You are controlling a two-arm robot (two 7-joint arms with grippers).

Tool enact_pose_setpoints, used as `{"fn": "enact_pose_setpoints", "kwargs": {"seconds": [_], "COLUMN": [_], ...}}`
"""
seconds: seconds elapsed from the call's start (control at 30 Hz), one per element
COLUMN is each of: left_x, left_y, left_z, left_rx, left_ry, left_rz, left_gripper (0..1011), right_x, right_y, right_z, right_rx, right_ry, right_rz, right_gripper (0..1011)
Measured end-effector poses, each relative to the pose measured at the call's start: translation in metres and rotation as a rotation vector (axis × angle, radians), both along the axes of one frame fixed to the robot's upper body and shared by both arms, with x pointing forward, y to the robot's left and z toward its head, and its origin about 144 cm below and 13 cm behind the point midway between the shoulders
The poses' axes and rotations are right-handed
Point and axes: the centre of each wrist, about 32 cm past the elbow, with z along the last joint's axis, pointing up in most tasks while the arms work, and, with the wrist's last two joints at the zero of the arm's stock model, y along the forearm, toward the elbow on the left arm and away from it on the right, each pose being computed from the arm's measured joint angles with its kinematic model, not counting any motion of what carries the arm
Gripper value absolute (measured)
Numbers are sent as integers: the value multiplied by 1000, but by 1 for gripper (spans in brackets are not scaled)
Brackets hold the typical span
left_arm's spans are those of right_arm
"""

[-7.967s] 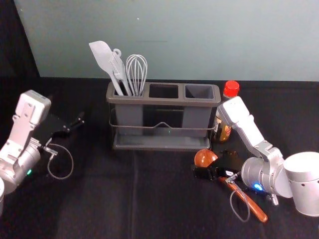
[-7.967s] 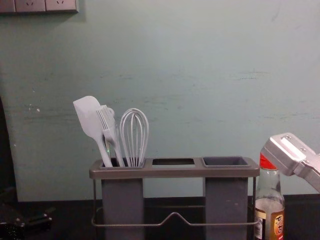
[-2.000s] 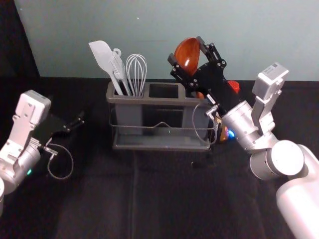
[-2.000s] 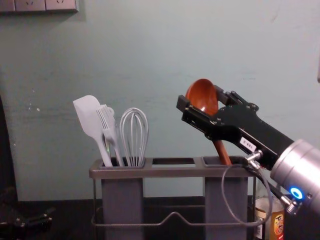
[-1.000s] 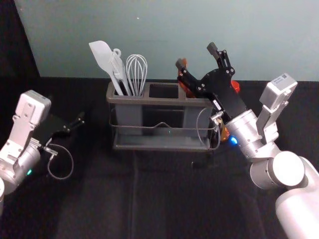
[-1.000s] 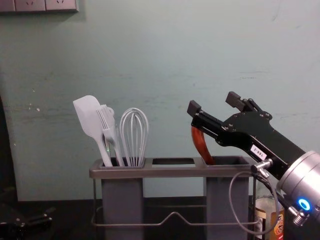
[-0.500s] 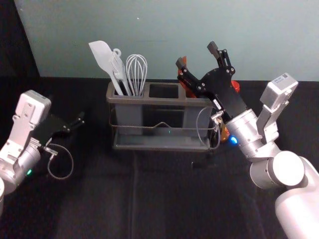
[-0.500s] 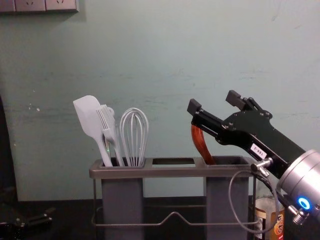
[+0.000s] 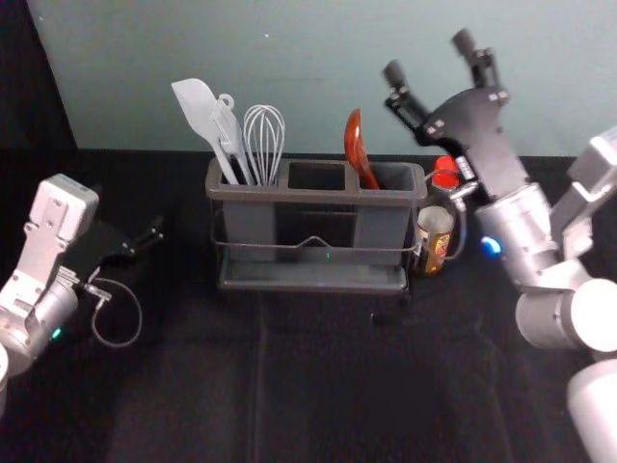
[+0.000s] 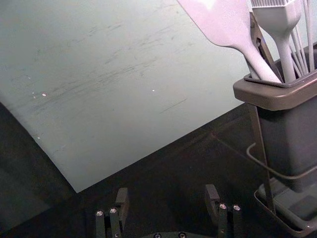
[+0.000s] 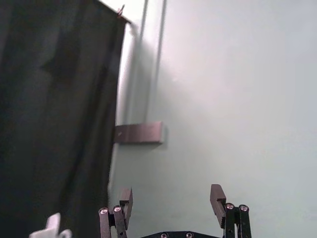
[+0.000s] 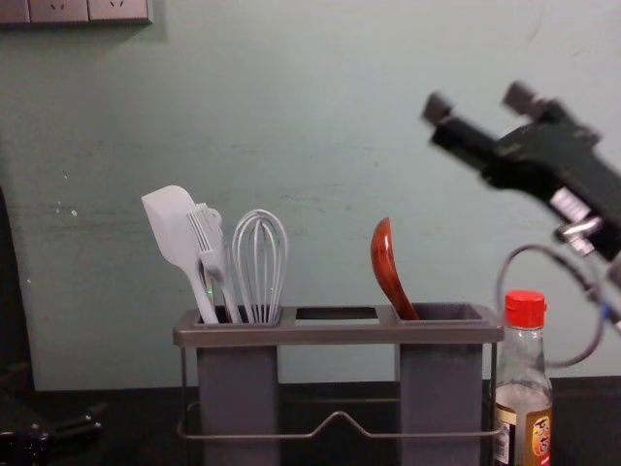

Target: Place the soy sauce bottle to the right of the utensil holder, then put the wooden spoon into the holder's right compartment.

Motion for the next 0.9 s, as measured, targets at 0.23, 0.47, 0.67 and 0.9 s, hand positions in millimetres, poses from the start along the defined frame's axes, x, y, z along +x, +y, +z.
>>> {"fn": "enact_pose_setpoints", "kwargs": {"seconds": [0.23,0.47,0.67,0.9], "left_x": [0,0,0,0], "left_y": [0,0,0,0], "left_z": [0,0,0,0], "left_rx": [0,0,0,0], "left_ry": [0,0,0,0], "left_rz": [0,0,0,0], "left_gripper": [1005,1005,1005,1005], "right_x": [-8,-13,-19,-29], "right_y": [-29,-53,-67,-68], "right_z": [12,14,6,-4], "right_rx": [36,39,-5,-40], "right_ry": [-60,-78,11,260], "right_rz": [-110,-205,-308,-441], "right_gripper": [1003,1003,1002,1003]}}
